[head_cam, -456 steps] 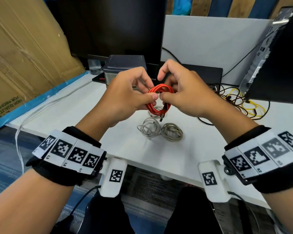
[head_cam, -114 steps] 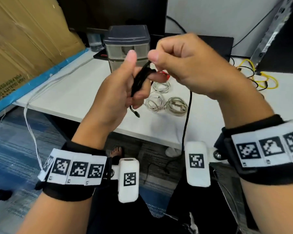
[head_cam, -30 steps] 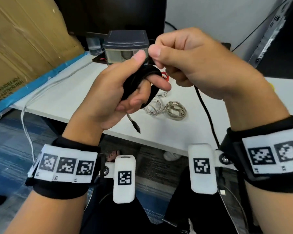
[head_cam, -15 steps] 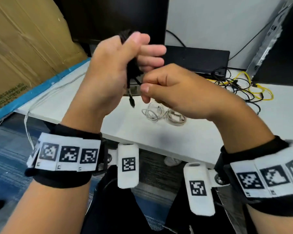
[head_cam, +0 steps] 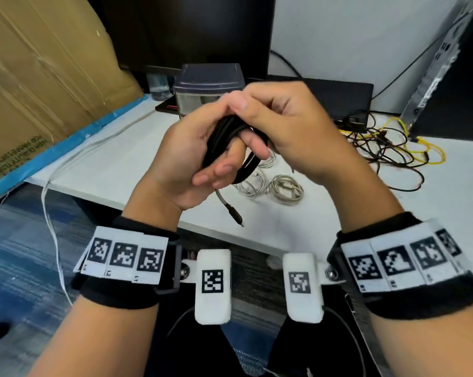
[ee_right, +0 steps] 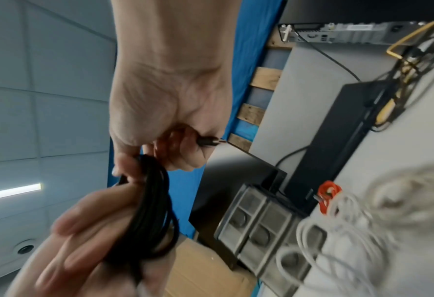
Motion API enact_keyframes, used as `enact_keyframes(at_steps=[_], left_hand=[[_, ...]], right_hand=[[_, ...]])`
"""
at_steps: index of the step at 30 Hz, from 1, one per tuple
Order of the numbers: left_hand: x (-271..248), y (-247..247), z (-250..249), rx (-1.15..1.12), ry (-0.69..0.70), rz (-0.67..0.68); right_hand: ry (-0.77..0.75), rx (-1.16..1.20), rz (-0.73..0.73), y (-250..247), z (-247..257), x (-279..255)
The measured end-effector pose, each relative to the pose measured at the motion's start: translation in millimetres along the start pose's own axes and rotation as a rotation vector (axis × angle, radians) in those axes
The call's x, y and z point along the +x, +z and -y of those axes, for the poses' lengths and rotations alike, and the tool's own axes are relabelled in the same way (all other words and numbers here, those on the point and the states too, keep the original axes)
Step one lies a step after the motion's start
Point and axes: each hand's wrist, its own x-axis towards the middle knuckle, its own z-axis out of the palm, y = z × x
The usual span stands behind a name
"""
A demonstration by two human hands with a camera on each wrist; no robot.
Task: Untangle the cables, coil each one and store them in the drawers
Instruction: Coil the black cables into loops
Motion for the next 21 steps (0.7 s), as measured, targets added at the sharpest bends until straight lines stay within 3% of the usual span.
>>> enact_keyframes(at_steps=[7,10,15,21], left_hand=[[3,9,15,-0.112,-0.044,-0.405],[2,10,20,-0.045,-0.036,-0.529],[1,12,22,0.009,-0.025,-0.528],[-10,4,17,-0.087,-0.034,-0.27]], right_hand=[[0.107,-0.24,-0.095,20,-21,-7],[0.163,-0.181,-0.071,23,-28,-9],[0.162,-0.052,-0.125,28,-33,-15],[0.178,0.159,-0.177,24,-36,-18]])
